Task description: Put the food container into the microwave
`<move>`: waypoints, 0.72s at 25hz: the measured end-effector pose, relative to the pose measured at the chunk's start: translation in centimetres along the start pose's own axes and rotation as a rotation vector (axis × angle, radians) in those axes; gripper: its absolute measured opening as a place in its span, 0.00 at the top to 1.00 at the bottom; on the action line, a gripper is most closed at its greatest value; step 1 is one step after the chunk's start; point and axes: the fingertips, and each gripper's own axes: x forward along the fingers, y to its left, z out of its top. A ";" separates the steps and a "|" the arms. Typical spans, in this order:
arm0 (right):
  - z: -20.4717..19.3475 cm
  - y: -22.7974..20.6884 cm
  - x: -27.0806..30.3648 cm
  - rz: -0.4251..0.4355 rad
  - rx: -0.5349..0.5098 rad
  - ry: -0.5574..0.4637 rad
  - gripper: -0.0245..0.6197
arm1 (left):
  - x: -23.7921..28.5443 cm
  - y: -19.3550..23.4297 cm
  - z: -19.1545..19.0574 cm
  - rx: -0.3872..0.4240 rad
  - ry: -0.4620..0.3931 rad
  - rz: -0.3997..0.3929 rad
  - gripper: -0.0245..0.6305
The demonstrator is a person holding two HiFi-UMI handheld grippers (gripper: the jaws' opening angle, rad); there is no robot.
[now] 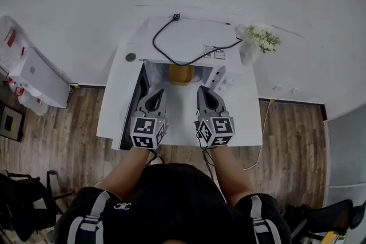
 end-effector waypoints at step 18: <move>-1.5 -2.0 -3.4 -0.109 -0.082 0.007 0.97 | 1.9 -2.8 -0.9 0.032 0.039 -0.070 0.96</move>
